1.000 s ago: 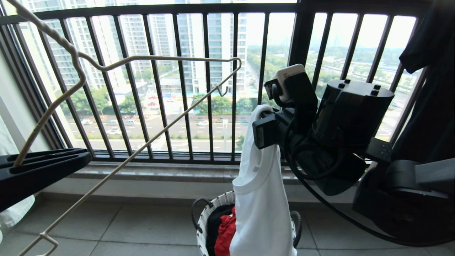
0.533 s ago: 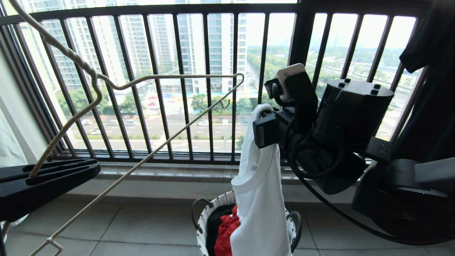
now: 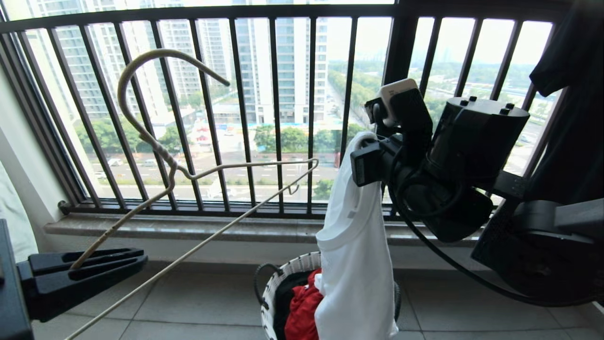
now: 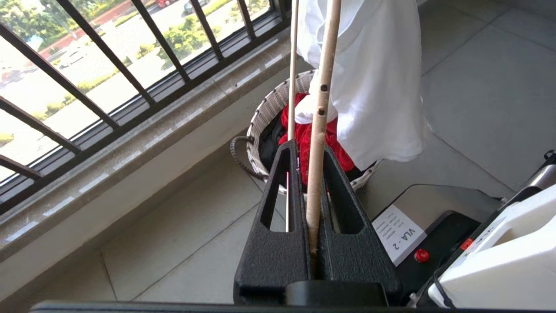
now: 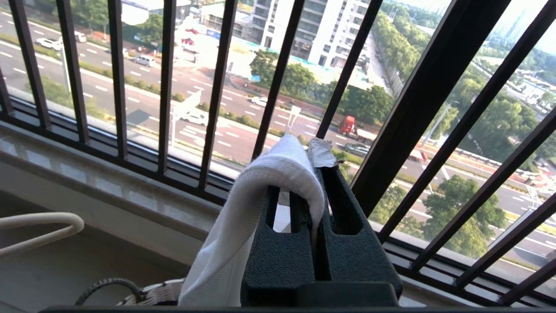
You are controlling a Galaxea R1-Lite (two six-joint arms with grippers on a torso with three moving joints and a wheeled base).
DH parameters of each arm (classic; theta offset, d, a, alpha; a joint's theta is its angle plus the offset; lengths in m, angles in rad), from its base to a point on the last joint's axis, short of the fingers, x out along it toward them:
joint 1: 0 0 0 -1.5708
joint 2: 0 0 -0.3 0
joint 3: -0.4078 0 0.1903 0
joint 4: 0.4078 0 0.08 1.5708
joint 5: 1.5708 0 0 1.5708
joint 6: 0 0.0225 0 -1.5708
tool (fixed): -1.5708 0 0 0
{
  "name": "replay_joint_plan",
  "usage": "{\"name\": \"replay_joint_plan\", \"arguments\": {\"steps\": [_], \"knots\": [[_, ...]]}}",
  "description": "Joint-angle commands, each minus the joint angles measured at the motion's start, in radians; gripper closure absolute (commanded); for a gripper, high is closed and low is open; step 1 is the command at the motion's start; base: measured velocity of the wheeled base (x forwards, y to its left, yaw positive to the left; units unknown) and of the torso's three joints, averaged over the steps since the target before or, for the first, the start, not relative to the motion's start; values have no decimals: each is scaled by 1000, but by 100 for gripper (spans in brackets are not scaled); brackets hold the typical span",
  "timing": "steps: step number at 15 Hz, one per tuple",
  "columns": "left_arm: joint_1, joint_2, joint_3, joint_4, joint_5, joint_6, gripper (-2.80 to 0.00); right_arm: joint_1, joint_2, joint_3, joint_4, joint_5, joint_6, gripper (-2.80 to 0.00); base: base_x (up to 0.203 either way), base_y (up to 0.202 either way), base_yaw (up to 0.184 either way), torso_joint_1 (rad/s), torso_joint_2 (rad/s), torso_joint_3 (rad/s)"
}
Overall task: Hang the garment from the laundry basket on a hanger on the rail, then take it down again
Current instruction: Hang the clothes on the clothes rack
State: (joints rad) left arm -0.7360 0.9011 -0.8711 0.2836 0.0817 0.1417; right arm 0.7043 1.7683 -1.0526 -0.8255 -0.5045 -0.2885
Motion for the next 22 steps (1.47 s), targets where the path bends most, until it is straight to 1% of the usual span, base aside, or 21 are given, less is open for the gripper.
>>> {"name": "replay_joint_plan", "arguments": {"steps": [1, 2, 4, 5, 6, 8, 11, 13, 16, 18, 22], "knots": [[-5, -6, -30, 97, -6, 9, 0, -21, 0, -6, 14, -2, -4, 0, 0, 0, 0, 0, 0, 0], [-15, -6, -33, 119, -34, 9, 0, -23, 2, -13, 29, -1, -3, 0, 0, 0, 0, 0, 0, 0], [-32, -14, -31, 129, -131, 7, 0, -29, 8, -20, 39, 6, -1, 0, 0, 0, 0, 0, 0, 0], [-34, -3, -27, 127, -155, 4, 0, -29, 10, -20, 40, 7, 0, 0, 0, 0, 0, 0, 0, 0], [-34, 18, -24, 126, -161, 0, 0, -28, 8, -20, 40, 7, 0, 0, 0, 0, 0, 0, 0, 0], [-34, 66, -1, 107, -162, -10, 0, -28, 8, -20, 40, 9, 2, 0, 0, 0, 0, 0, 0, 0], [-34, 99, 46, -15, -156, -27, 0, -22, -1, -19, 39, 8, 2, 0, 0, 0, 0, 0, 0, 0], [-33, 99, 58, -49, -154, -28, 0, -4, -6, -15, 40, 8, 2, 0, 0, 0, 0, 0, 0, 0], [-33, 114, 57, -50, -144, -34, 0, 16, -6, -10, 39, 7, 3, 0, 0, 0, 0, 0, 0, 0], [-33, 131, 57, -52, -108, -34, 0, 23, -9, -5, 39, 7, 6, 0, 0, 0, 0, 0, 0, 0], [-33, 103, 55, -52, -105, -28, 0, 21, -10, -4, 40, 7, 6, 0, 0, 0, 0, 0, 0, 0]]}}
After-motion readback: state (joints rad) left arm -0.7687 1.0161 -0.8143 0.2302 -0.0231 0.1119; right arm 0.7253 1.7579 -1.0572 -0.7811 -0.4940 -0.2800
